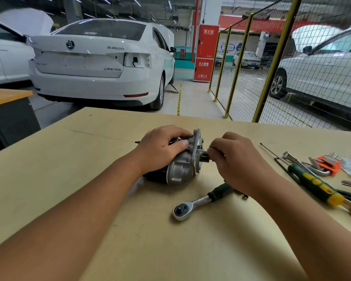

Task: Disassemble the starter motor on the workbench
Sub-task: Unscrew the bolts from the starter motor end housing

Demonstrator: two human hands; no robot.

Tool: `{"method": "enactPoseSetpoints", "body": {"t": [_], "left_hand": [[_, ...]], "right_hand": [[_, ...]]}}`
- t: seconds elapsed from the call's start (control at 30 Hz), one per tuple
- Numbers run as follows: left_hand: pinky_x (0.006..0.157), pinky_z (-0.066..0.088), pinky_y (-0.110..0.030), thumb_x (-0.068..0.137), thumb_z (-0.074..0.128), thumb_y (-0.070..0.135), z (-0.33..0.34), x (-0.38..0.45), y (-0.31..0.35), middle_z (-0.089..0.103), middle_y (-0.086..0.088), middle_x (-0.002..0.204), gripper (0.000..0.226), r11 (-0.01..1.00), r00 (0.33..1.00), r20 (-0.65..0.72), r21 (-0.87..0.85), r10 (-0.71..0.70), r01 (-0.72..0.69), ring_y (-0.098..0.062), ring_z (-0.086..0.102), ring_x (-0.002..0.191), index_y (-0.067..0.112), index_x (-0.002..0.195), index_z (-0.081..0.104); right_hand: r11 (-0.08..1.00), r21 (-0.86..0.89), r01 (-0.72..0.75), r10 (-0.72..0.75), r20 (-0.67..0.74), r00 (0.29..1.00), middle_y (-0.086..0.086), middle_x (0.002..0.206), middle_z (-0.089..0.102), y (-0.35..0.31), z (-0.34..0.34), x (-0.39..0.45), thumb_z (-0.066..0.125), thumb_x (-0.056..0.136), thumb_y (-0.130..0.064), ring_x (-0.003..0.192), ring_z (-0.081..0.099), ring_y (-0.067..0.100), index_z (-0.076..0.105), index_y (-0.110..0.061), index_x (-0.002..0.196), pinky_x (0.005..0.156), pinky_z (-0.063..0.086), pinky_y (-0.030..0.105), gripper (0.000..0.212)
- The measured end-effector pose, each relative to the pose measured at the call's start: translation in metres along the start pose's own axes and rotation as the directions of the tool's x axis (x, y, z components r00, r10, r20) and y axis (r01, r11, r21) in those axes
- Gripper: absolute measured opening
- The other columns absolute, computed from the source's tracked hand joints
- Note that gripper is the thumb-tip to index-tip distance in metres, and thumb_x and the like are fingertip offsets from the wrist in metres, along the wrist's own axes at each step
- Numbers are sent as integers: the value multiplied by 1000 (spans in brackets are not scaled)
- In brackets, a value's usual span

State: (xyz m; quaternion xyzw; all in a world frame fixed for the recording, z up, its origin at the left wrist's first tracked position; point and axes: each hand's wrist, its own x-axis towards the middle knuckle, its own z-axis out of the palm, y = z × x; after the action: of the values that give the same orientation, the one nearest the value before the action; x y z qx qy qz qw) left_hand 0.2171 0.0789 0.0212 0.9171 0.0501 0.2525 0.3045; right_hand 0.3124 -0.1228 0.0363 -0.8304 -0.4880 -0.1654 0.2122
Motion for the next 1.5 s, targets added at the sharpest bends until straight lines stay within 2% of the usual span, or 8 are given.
{"method": "enactPoseSetpoints", "body": {"t": [0.13, 0.3, 0.5, 0.77, 0.93, 1.07, 1.27, 1.5], "left_hand": [[104, 48, -46, 88, 56, 40, 0, -1, 1, 70, 11, 120, 43, 1000, 1000, 6, 17, 0, 0, -16, 63, 116, 24, 126, 72], [104, 47, -46, 87, 58, 40, -1, -1, 1, 70, 11, 121, 45, 1000, 1000, 16, 23, 5, -6, -16, 63, 115, 25, 127, 71], [103, 47, -47, 86, 58, 40, -2, -2, 0, 69, 11, 121, 46, 1000, 1000, 19, 24, 15, -15, -16, 62, 116, 25, 128, 70], [104, 47, -46, 87, 57, 40, -1, -1, 1, 70, 11, 120, 45, 1000, 1000, 12, 19, 9, -10, -14, 62, 115, 24, 127, 71], [103, 48, -46, 87, 57, 41, -1, -1, 2, 70, 11, 120, 45, 1000, 1000, 14, 19, 4, -5, -15, 63, 115, 24, 127, 71], [102, 48, -47, 86, 59, 41, -2, -3, 3, 69, 9, 118, 47, 1000, 1000, 20, 27, 11, -11, -17, 63, 113, 24, 128, 70], [104, 47, -47, 86, 59, 41, -3, -3, 4, 69, 8, 119, 48, 999, 1000, 28, 37, 13, -14, -19, 63, 115, 22, 129, 70], [104, 47, -47, 90, 53, 38, -1, -1, 2, 70, 9, 117, 44, 1000, 1000, 12, 4, 6, -6, -17, 63, 114, 22, 126, 72]], "right_hand": [[1000, -30, -9, 9, 23, 1000, 2, 96, 57, 2, 2, 2, 55, 102, -27, 84, 57, 26, 73, -12, 102, 78, 48, 41, 23], [955, -296, -12, -20, -105, 994, -13, 99, 61, -3, 0, -1, 57, 98, -42, 90, 59, 21, 70, -31, 96, 84, 36, 40, 17], [985, -168, -37, 24, -80, 997, -11, 98, 62, -8, -4, 1, 64, 96, -38, 77, 61, 22, 75, -26, 97, 63, 52, 34, 16], [992, -127, -20, 18, -20, 1000, 3, 102, 58, 3, -6, 4, 53, 103, -26, 82, 60, 26, 75, -12, 106, 74, 54, 41, 26], [958, -283, -41, 27, -51, 998, -7, 104, 58, 0, -5, 2, 49, 103, -36, 87, 59, 22, 71, -26, 104, 84, 44, 41, 24], [952, -298, -66, 48, -65, 997, -9, 104, 59, 0, -7, 1, 52, 102, -38, 91, 59, 21, 66, -29, 103, 88, 41, 45, 17], [993, -112, -24, 35, 90, 995, -4, 94, 59, 2, -13, 1, 55, 102, -33, 82, 55, 20, 64, -22, 104, 75, 49, 39, 15], [999, -22, -38, 40, 83, 996, 4, 96, 56, 6, -13, 3, 48, 105, -25, 84, 53, 23, 70, -9, 103, 72, 42, 35, 27]]}}
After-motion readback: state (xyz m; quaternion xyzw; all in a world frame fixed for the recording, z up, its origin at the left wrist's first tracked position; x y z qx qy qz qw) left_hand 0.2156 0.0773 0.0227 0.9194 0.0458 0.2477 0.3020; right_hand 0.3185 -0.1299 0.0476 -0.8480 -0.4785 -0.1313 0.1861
